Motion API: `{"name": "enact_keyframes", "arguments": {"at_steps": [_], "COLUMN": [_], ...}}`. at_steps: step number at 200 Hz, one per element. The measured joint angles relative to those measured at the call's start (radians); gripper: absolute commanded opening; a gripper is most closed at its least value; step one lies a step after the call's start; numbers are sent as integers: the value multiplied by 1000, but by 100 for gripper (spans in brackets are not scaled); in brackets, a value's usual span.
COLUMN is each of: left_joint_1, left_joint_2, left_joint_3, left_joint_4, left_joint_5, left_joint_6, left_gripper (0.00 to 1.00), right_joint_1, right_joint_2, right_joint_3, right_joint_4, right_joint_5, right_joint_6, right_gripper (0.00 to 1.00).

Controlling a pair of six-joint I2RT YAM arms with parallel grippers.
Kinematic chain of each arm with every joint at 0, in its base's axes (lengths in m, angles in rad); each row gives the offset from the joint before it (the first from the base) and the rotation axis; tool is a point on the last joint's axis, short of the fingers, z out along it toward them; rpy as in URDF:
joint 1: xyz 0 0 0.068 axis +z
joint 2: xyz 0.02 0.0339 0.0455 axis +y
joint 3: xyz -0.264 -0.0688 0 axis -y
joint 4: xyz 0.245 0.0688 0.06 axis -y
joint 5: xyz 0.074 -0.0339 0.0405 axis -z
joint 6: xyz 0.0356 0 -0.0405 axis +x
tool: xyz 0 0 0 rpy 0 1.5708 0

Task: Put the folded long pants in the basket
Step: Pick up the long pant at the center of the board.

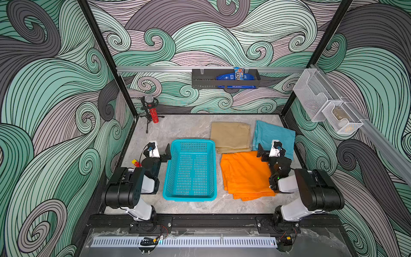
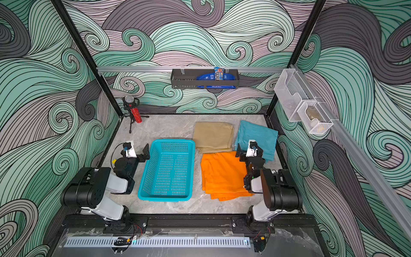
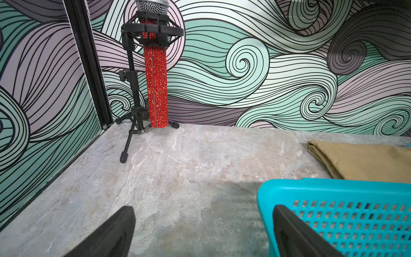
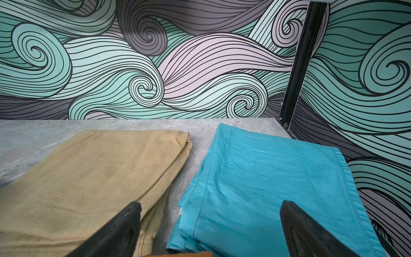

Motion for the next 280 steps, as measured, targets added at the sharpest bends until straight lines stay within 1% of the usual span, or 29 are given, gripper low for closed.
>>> {"name": "enact_keyframes", "arguments": {"at_steps": [191, 220, 230, 245, 254, 264, 280], "left_joint_1": [0, 0, 0, 0, 0, 0, 0], "left_joint_2": [0, -13, -33, -92, -127, -164, -198], "left_joint_3": [2, 27, 48, 105, 138, 177, 260], "left_joint_4": [-5, -61, -123, -253, -304, -351, -459], "left_joint_5": [5, 0, -16, -40, -50, -59, -71], "left_joint_6": [0, -1, -4, -11, -16, -27, -46], "left_gripper": [99, 99, 99, 99, 99, 99, 99], "right_joint_1": [-5, -24, -29, -33, -35, -37, -40], "right_joint_2": [0, -1, -9, -63, -110, -153, -190], "right_joint_3": [0, -2, -3, 5, 35, 103, 258], "right_joint_4": [0, 5, -3, -75, -165, -277, -478], "right_joint_5": [-8, -19, -15, -5, 11, 35, 70], "right_joint_6": [1, 6, 13, 27, 40, 72, 127], "right_gripper": [100, 100, 100, 100, 100, 100, 100]}}
